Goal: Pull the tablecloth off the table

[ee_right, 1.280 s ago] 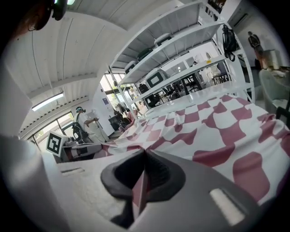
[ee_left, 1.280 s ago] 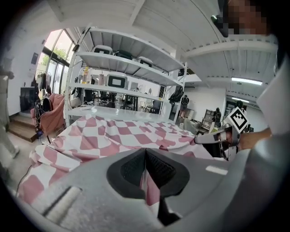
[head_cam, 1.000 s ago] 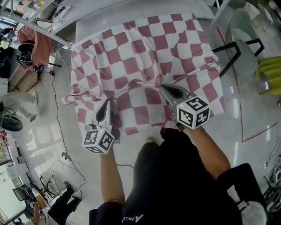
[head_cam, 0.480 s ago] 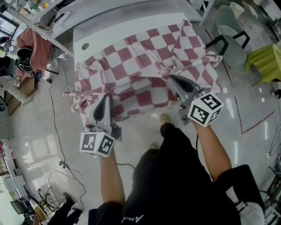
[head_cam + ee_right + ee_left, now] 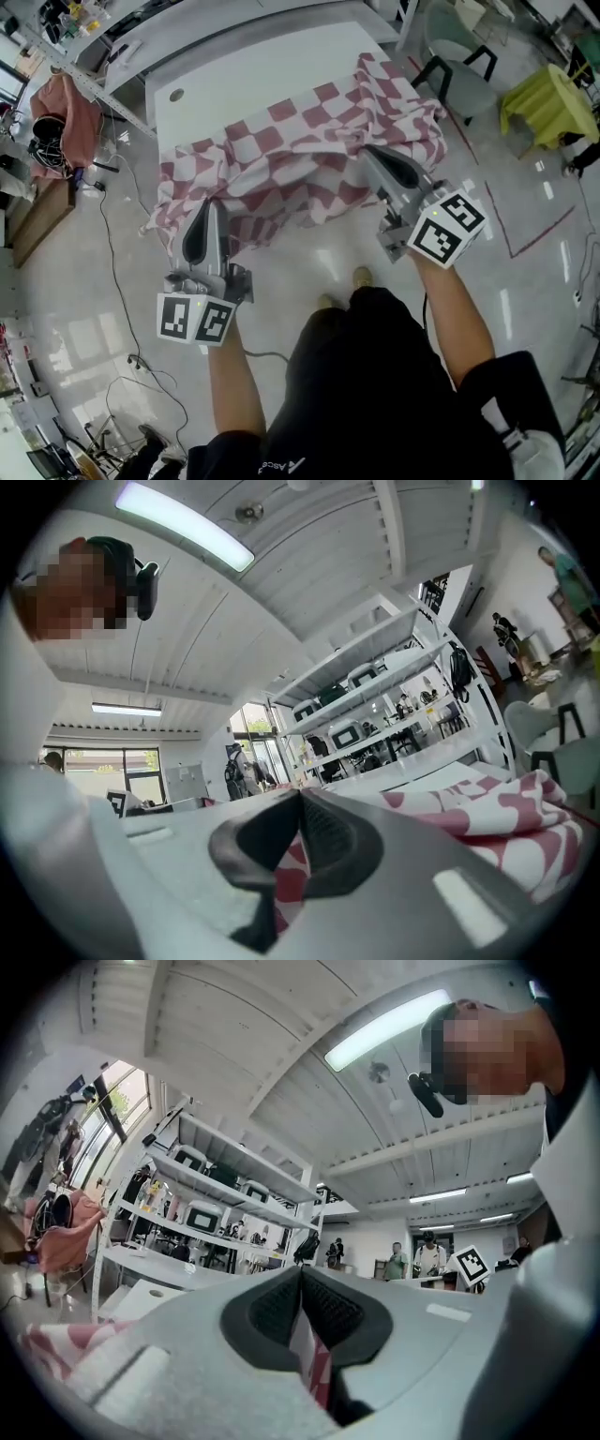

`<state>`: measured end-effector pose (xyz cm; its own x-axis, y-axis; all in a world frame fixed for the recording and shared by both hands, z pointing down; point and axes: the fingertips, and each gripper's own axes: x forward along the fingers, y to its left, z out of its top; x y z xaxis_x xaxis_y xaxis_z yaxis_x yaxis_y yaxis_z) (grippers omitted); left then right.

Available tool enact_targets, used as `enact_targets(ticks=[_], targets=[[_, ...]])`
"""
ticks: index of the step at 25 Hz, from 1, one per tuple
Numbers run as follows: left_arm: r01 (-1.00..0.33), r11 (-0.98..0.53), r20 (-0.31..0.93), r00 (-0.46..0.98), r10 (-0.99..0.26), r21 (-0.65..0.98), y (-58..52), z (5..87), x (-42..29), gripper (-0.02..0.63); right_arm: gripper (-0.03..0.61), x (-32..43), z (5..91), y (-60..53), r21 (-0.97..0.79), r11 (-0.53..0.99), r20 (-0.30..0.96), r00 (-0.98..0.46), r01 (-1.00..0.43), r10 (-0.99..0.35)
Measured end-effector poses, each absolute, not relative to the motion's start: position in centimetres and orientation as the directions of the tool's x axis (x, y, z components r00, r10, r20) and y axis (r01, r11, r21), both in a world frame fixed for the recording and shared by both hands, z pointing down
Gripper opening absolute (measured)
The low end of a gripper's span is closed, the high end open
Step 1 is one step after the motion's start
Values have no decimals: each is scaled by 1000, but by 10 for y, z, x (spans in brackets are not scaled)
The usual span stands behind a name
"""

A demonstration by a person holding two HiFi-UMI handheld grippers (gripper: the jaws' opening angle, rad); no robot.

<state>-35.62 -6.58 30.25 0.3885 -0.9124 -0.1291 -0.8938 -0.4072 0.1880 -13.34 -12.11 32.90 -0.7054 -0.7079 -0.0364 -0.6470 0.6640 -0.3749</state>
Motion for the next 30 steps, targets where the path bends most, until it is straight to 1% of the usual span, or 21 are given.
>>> enact_targets(ticks=[5, 13, 18, 24, 30], targets=[[-902, -407, -199, 376, -905, 145, 3, 279, -304, 11, 6, -93, 301, -42, -355, 717, -129, -728, -600, -673], [-929, -347, -243, 310, -919, 127, 41, 198, -287, 12, 6, -95, 204, 0, -301, 807, -205, -791, -509, -576], [-940, -325, -276, 287, -917, 104, 101, 179, -243, 12, 6, -63, 187, 60, -301, 842, -263, -810, -448, -525], [-933, -344, -312, 296, -903, 110, 140, 165, -243, 12, 6, -60, 175, 102, -328, 843, -306, -797, -426, -521], [-926, -358, -285, 313, -906, 122, 161, 170, -248, 12, 6, -61, 171, 123, -342, 829, -321, -774, -442, -545]])
